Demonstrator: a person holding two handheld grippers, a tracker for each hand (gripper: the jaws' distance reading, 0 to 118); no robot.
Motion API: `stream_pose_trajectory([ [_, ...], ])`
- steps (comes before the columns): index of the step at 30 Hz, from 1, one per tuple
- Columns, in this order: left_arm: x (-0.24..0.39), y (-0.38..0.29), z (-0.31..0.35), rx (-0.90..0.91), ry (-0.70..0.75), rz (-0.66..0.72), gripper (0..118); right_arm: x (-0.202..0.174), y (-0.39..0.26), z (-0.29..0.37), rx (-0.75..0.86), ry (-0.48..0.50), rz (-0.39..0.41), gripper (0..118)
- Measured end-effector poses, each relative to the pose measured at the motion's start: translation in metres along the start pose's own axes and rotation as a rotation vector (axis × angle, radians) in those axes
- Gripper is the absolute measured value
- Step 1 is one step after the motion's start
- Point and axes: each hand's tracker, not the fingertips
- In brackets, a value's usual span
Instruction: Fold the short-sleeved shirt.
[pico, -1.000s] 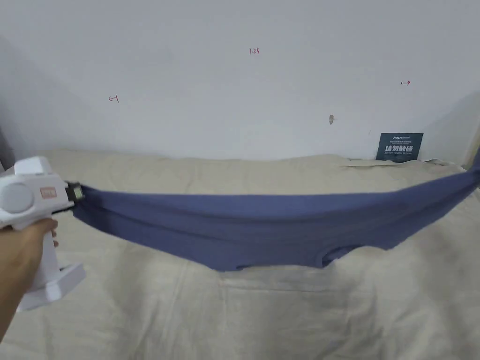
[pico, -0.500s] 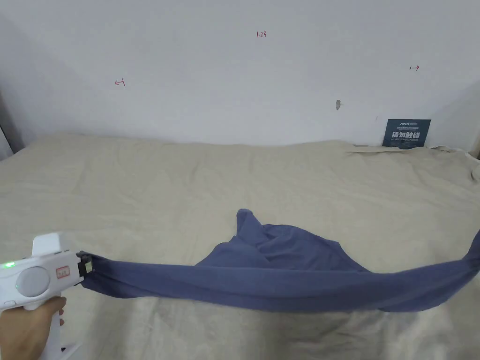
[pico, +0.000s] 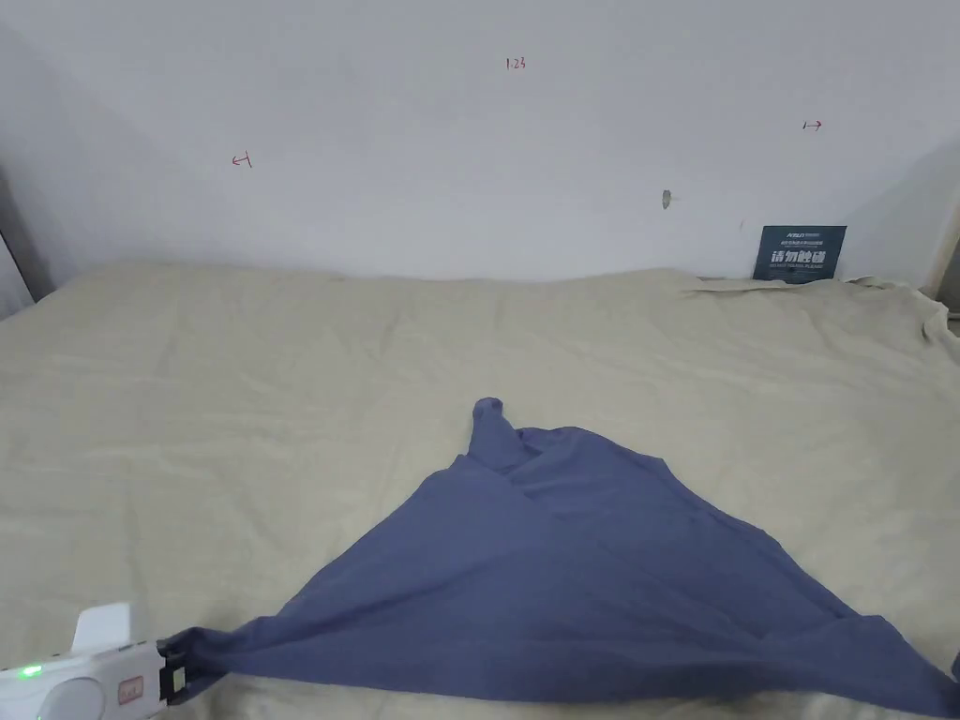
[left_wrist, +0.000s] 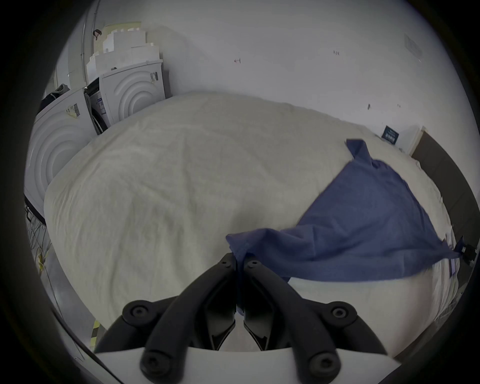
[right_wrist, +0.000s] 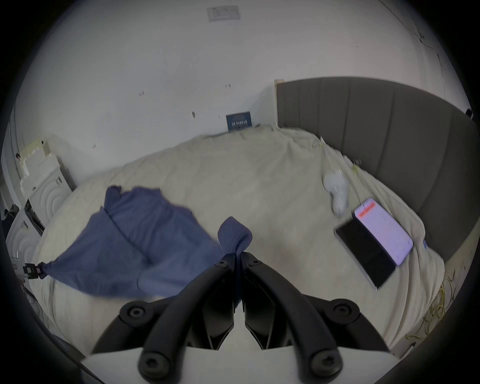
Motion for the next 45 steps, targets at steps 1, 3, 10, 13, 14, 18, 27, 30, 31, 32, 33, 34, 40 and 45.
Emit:
stream_pose_trajectory([
  [1, -0.001, -0.005, 0.002, -0.009, -0.001, -0.009, 1, 0.004, -0.010, 0.005, -0.005, 0.002, -0.005, 2],
  [3, -0.004, -0.014, 0.006, -0.018, -0.002, -0.022, 1, 0.010, -0.026, 0.014, -0.030, 0.010, -0.027, 2],
  [10, -0.033, -0.036, 0.029, -0.046, 0.018, -0.051, 1, 0.036, -0.061, 0.048, -0.056, -0.006, -0.076, 2],
  [13, -0.046, -0.045, 0.040, -0.059, 0.014, -0.035, 1, 0.041, -0.070, 0.059, -0.070, -0.008, -0.080, 2],
  [14, -0.048, -0.048, 0.042, -0.065, 0.015, -0.033, 1, 0.042, -0.073, 0.060, -0.077, -0.009, -0.079, 2],
  [18, -0.050, -0.061, 0.045, -0.095, 0.017, -0.024, 1, 0.058, -0.088, 0.039, -0.119, -0.024, -0.080, 2],
  [27, -0.037, -0.081, 0.020, -0.169, 0.061, -0.025, 1, 0.047, -0.097, 0.011, -0.224, -0.092, -0.105, 2],
  [30, -0.038, -0.080, 0.020, -0.162, 0.061, 0.006, 2, 0.049, -0.096, 0.006, -0.237, -0.094, -0.114, 2],
  [31, -0.039, -0.080, 0.021, -0.163, 0.060, 0.011, 2, 0.049, -0.095, 0.006, -0.243, -0.094, -0.113, 2],
  [32, -0.039, -0.080, 0.021, -0.165, 0.060, 0.017, 2, 0.052, -0.096, 0.004, -0.245, -0.094, -0.112, 2],
  [33, -0.039, -0.079, 0.021, -0.167, 0.061, 0.026, 3, 0.052, -0.095, 0.005, -0.248, -0.093, -0.111, 2],
  [34, -0.039, -0.077, 0.022, -0.171, 0.058, 0.040, 4, 0.053, -0.094, 0.006, -0.251, -0.087, -0.112, 3],
  [40, -0.040, -0.070, 0.034, -0.160, 0.098, 0.062, 71, 0.049, -0.083, 0.020, -0.250, -0.087, -0.078, 71],
  [45, -0.043, -0.043, 0.080, -0.012, 0.018, 0.133, 112, 0.034, -0.039, 0.055, -0.074, -0.058, -0.021, 96],
])
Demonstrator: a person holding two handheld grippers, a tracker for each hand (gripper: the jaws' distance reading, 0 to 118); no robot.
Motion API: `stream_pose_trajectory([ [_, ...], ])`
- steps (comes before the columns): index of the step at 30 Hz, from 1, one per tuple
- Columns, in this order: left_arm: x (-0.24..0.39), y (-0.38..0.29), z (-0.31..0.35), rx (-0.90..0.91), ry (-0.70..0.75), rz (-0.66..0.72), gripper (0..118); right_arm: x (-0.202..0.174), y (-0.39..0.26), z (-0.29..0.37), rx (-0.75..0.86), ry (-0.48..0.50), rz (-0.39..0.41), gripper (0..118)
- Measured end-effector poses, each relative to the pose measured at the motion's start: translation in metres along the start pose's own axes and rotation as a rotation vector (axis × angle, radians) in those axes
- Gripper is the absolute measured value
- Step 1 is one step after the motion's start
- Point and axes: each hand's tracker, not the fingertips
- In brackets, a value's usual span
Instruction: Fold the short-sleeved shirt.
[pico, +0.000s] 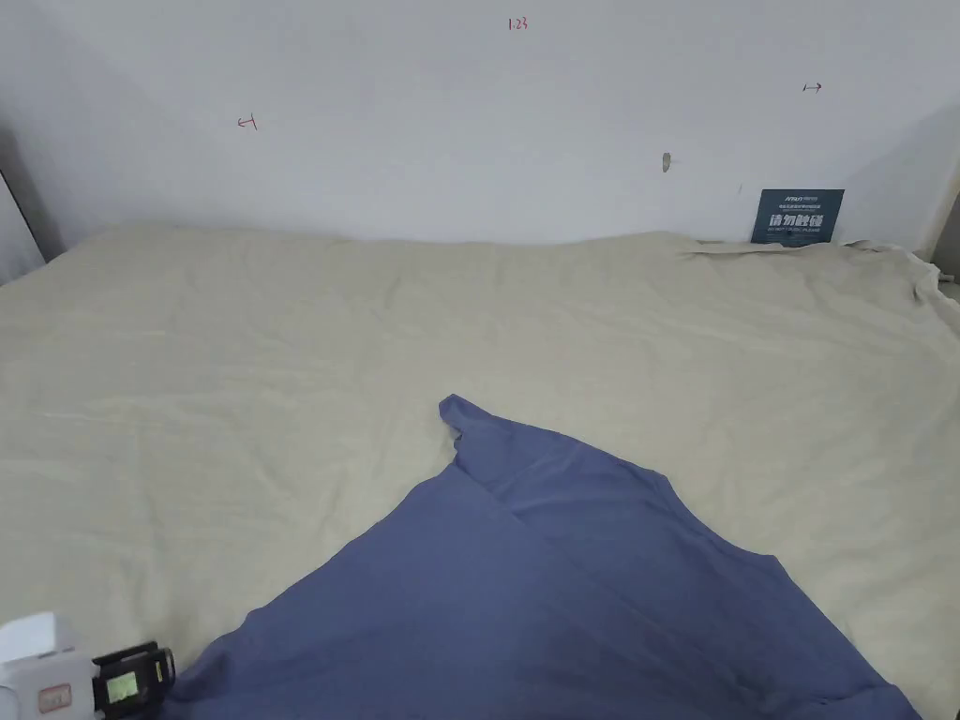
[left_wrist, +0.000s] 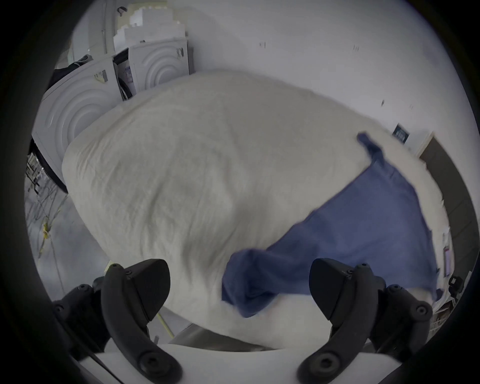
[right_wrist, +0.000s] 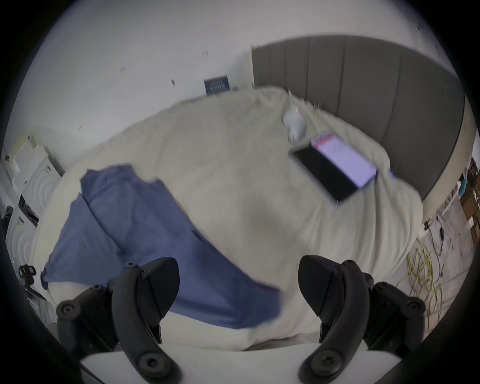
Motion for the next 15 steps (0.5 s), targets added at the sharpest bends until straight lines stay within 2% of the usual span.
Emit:
stream_pose_trajectory([
  [9, 0.043, 0.036, 0.091, 0.337, -0.041, -0.067, 112, -0.066, 0.075, 0.094, 0.387, 0.125, 0.052, 96],
  [15, 0.074, 0.025, 0.126, 0.573, -0.054, -0.062, 110, -0.095, 0.077, 0.122, 0.558, 0.082, 0.100, 96],
])
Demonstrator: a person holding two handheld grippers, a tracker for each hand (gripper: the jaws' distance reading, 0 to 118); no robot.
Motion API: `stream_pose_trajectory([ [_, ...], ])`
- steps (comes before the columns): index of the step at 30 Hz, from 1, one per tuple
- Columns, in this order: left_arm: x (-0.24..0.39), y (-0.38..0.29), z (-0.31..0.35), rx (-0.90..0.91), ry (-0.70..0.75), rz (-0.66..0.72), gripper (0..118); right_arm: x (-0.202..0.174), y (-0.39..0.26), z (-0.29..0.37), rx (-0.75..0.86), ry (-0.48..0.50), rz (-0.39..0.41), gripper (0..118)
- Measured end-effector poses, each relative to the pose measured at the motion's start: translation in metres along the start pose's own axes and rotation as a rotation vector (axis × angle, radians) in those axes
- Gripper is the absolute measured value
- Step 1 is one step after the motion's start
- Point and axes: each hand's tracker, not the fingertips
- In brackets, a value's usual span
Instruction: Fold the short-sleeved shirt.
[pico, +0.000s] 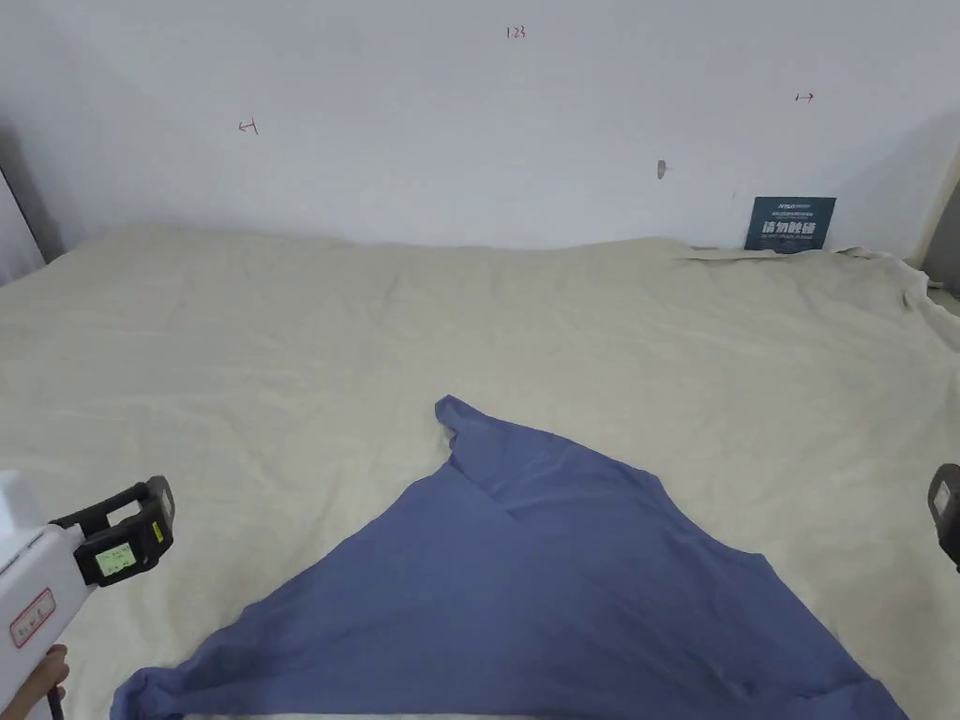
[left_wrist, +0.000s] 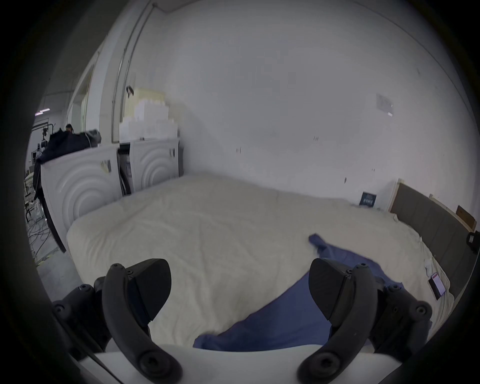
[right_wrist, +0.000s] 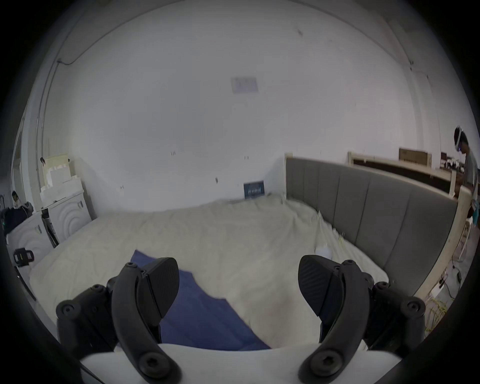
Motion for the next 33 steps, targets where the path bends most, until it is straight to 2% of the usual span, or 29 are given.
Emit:
stream_pose_trajectory([
  [2, 0.012, -0.005, 0.006, 0.070, 0.001, -0.027, 109, -0.010, -0.002, 0.005, 0.034, -0.013, 0.033, 96],
  [5, 0.027, -0.015, 0.009, 0.106, -0.014, -0.073, 99, -0.016, -0.010, 0.005, 0.050, -0.014, 0.060, 91],
  [7, 0.030, -0.024, 0.004, 0.126, -0.036, -0.106, 77, -0.023, -0.014, 0.008, 0.066, -0.009, 0.069, 68],
  [8, 0.031, -0.028, 0.002, 0.121, -0.051, -0.116, 63, -0.026, -0.015, 0.009, 0.074, -0.008, 0.077, 48],
  [9, 0.036, -0.031, 0.001, 0.105, -0.085, -0.137, 38, -0.030, -0.017, 0.009, 0.083, -0.012, 0.093, 19],
  [10, 0.038, -0.032, 0.000, 0.093, -0.103, -0.140, 17, -0.031, -0.018, 0.009, 0.088, -0.012, 0.098, 0],
  [11, 0.040, -0.032, -0.001, 0.086, -0.110, -0.133, 0, -0.032, -0.019, 0.010, 0.099, -0.004, 0.102, 0],
  [17, 0.042, -0.035, -0.009, 0.013, -0.116, -0.146, 0, -0.034, -0.018, 0.005, 0.084, 0.015, 0.104, 0],
  [23, 0.016, -0.038, -0.039, -0.257, -0.061, -0.070, 0, -0.034, -0.020, -0.002, 0.066, 0.025, 0.095, 0],
  [25, 0.004, -0.046, -0.050, -0.280, -0.025, -0.041, 2, -0.034, -0.021, -0.004, 0.054, 0.031, 0.095, 0],
  [26, -0.002, -0.048, -0.058, -0.333, -0.017, -0.027, 9, -0.035, -0.022, -0.005, 0.050, 0.033, 0.097, 0],
  [27, -0.007, -0.053, -0.064, -0.399, -0.008, 0.008, 24, -0.036, -0.024, -0.006, 0.046, 0.036, 0.098, 0],
  [29, -0.018, -0.064, -0.081, -0.499, 0.010, 0.046, 66, -0.036, -0.024, -0.009, 0.034, 0.044, 0.102, 0],
  [30, -0.024, -0.072, -0.090, -0.536, 0.019, 0.057, 66, -0.037, -0.025, -0.010, 0.028, 0.048, 0.103, 0],
  [31, -0.028, -0.080, -0.096, -0.581, 0.044, 0.045, 72, -0.038, -0.026, -0.012, 0.023, 0.049, 0.105, 0],
  [33, -0.035, -0.094, -0.105, -0.622, 0.089, 0.018, 97, -0.040, -0.027, -0.015, 0.012, 0.054, 0.109, 0],
])
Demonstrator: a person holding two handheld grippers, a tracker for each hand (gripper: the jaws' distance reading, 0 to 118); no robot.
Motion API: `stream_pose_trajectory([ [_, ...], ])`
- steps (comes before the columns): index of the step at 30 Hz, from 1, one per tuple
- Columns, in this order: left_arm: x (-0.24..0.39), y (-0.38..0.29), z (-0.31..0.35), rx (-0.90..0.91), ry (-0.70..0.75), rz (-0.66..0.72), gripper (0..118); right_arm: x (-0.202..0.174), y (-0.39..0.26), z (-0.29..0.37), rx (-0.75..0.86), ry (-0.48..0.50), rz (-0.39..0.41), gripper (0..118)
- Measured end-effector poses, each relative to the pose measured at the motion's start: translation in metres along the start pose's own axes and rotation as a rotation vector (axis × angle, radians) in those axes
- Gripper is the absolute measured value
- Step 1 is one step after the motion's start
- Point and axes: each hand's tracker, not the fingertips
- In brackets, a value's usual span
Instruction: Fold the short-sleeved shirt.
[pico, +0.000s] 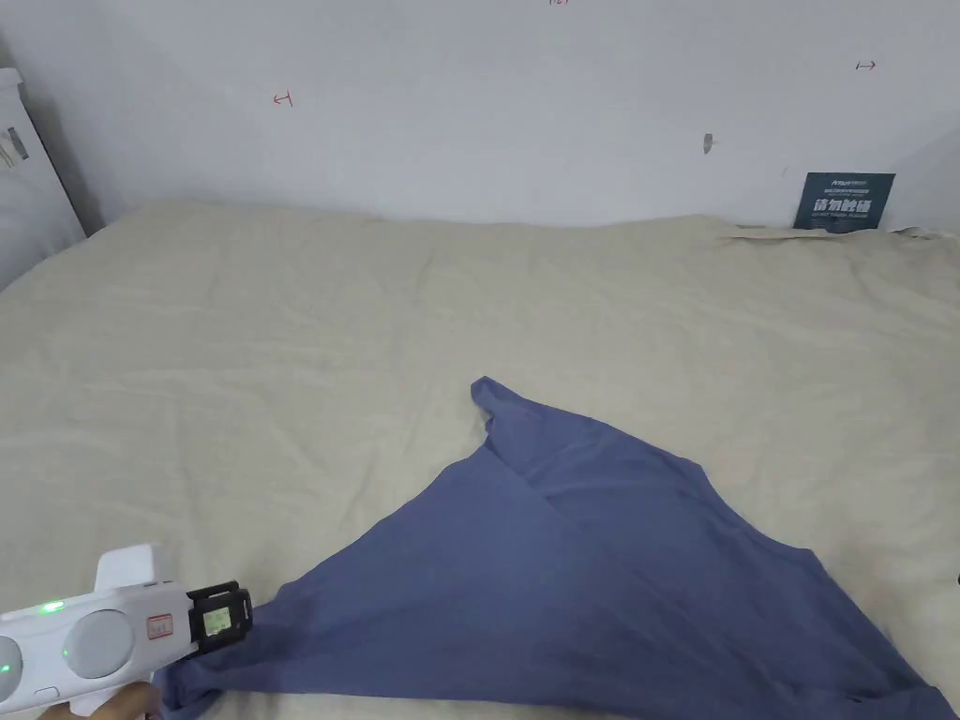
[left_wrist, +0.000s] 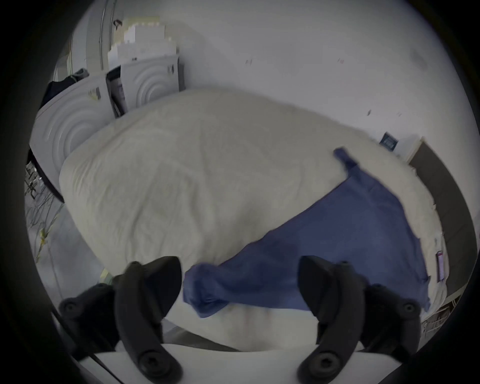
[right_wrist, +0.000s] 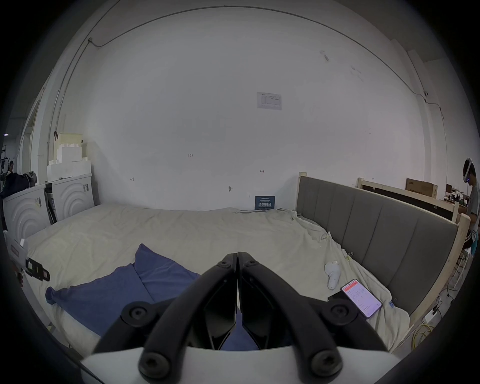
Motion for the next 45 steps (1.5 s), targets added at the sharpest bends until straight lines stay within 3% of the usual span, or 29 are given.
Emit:
stream_pose_trajectory([
  [10, -0.024, -0.018, -0.048, -0.160, 0.044, 0.105, 95, -0.011, -0.012, -0.021, -0.069, 0.041, 0.013, 0],
  [11, -0.023, -0.019, -0.051, -0.164, 0.037, 0.106, 88, -0.012, -0.013, -0.025, -0.080, 0.047, 0.012, 0],
  [13, -0.021, -0.020, -0.058, -0.203, -0.020, 0.116, 54, -0.016, -0.016, -0.037, -0.109, 0.068, 0.007, 0],
  [15, -0.019, -0.019, -0.062, -0.210, -0.045, 0.170, 35, -0.022, -0.018, -0.052, -0.131, 0.097, 0.011, 0],
  [17, -0.017, -0.017, -0.061, -0.187, -0.075, 0.133, 13, -0.030, -0.017, -0.072, -0.152, 0.127, 0.015, 0],
  [18, -0.006, -0.019, -0.053, -0.173, -0.116, 0.135, 11, -0.035, -0.015, -0.085, -0.163, 0.153, 0.013, 0],
  [19, -0.002, -0.020, -0.050, -0.173, -0.053, 0.094, 10, -0.041, -0.013, -0.099, -0.175, 0.183, 0.005, 0],
  [21, 0.004, -0.022, -0.044, -0.140, -0.062, 0.016, 10, -0.056, -0.007, -0.128, -0.213, 0.231, 0.019, 0],
  [24, 0.002, -0.021, -0.032, -0.077, -0.097, 0.032, 10, -0.082, 0.004, -0.180, -0.259, 0.302, 0.037, 1],
  [28, -0.004, -0.012, -0.013, -0.018, -0.143, 0.039, 10, -0.120, 0.009, -0.260, -0.371, 0.405, -0.005, 29],
  [29, -0.004, -0.009, -0.008, -0.006, -0.144, 0.040, 10, -0.129, 0.009, -0.277, -0.398, 0.406, 0.002, 42],
  [30, -0.007, -0.005, -0.004, 0.016, -0.149, 0.046, 10, -0.140, 0.007, -0.298, -0.425, 0.414, -0.010, 74],
  [31, -0.009, -0.001, -0.001, 0.029, -0.161, 0.060, 10, -0.151, 0.006, -0.314, -0.456, 0.417, -0.002, 92],
  [32, -0.010, 0.001, 0.002, 0.038, -0.168, 0.071, 10, -0.160, 0.003, -0.329, -0.466, 0.426, -0.002, 101],
  [36, -0.011, 0.008, 0.001, 0.048, -0.184, 0.078, 10, -0.191, -0.017, -0.392, -0.600, 0.408, -0.001, 101],
  [41, -0.009, 0.010, -0.012, 0.038, -0.183, 0.075, 10, -0.221, -0.045, -0.440, -0.704, 0.331, 0.129, 101],
  [45, -0.006, 0.010, -0.018, 0.033, -0.186, 0.077, 10, -0.234, -0.063, -0.455, -0.770, 0.318, 0.145, 100],
])
